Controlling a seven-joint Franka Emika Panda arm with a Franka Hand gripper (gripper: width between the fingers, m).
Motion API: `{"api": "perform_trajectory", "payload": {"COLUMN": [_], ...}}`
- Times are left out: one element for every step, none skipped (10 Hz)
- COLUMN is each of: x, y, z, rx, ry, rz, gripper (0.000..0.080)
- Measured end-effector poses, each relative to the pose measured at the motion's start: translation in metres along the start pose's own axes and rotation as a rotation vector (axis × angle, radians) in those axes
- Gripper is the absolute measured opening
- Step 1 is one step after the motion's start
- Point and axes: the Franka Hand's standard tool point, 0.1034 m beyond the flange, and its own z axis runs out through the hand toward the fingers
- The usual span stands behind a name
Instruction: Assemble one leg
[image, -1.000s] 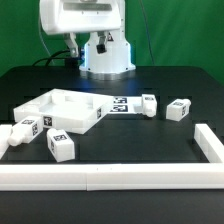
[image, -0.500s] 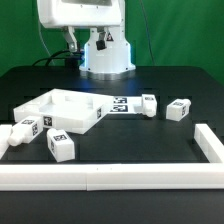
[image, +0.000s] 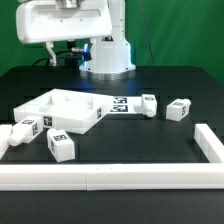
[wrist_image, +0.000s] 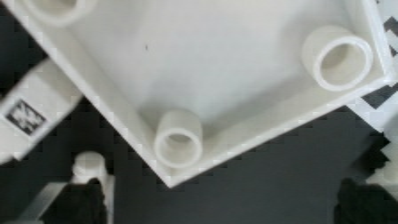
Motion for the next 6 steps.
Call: {"api": "perform_trajectory", "payload": {"x": [-0.0039, -0.0002, -0.001, -0.0019, -0.002, -0.0021], "y": [-0.0044, 0.001, -0.0017, -0.0017, -0.0019, -0.0019], "z": [-0.0025, -0.0047, -0.0026, -0.0018, -0.0016, -0.0015], "rx": [0.1, 0.072, 0.076, 0.079, 0.079, 0.079], "ry": [-0.003, 0.006, 0.002, 0.0, -0.001, -0.001], "rz": [0.0, -0.004, -0.007, -0.005, -0.005, -0.005], "gripper": [0.0649, 0.0649, 0.0649, 0.0649, 0.0649, 0.0649]}}
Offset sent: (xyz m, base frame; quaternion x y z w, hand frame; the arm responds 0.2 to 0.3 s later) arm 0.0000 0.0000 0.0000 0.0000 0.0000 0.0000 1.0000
